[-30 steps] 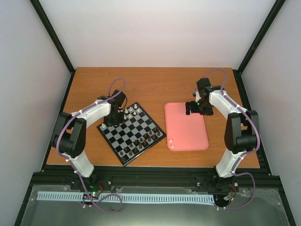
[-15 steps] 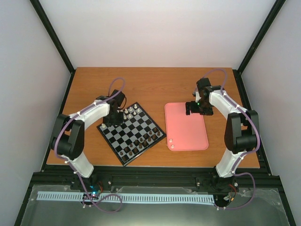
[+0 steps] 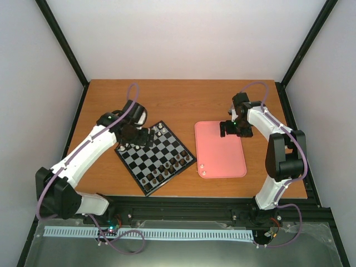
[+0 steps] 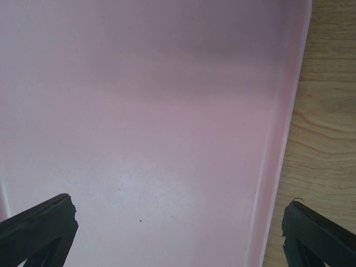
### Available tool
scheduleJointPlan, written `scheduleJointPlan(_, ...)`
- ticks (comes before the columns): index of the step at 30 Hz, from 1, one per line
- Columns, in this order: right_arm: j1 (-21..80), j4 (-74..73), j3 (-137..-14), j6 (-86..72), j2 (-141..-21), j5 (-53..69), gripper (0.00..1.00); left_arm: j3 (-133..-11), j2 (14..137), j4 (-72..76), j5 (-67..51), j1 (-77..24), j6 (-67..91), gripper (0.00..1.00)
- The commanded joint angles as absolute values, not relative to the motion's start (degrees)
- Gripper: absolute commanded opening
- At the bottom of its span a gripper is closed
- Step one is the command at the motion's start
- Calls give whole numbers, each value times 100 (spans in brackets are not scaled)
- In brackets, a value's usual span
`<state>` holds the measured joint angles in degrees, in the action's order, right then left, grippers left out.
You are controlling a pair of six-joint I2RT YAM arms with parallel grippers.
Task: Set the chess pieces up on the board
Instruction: Pick up the chess piece from the storage box.
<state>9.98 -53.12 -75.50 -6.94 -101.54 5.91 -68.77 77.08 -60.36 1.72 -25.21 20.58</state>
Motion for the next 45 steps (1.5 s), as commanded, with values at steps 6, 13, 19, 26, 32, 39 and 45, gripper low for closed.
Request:
scheduleJointPlan(6, 1113, -5355, -7609, -918, -10104, 380, 100, -8154, 8517, -5904, -421, -4219, 1784, 100)
scheduleJointPlan(13, 1159, -5221, -7473, -978, -10053, 359, 100, -9724, 10065, -5856, -406, -5329, 1057, 76)
scheduleJointPlan(19, 1160, -5170, -7479, -915, -10096, 260, 100, -10152, 10991, -5745, -885, -5696, 703, 34)
scheduleJointPlan(26, 1158, -5133, -7455, -875, -10118, 300, 100, -9615, 11369, -5259, -1164, -5896, 649, 39)
scheduleJointPlan(32, 1157, -5100, -7381, -853, -10142, 281, 100, -9212, 11565, -4784, -994, -5924, 745, 24)
scheduleJointPlan(39, 1160, -5071, -7369, -870, -10170, 320, 100, -9123, 11694, -4508, -868, -5924, 843, 14)
scheduleJointPlan(45, 1160, -5080, -7382, -846, -10182, 307, 100, -9083, 11842, -4424, -907, -5924, 891, 14)
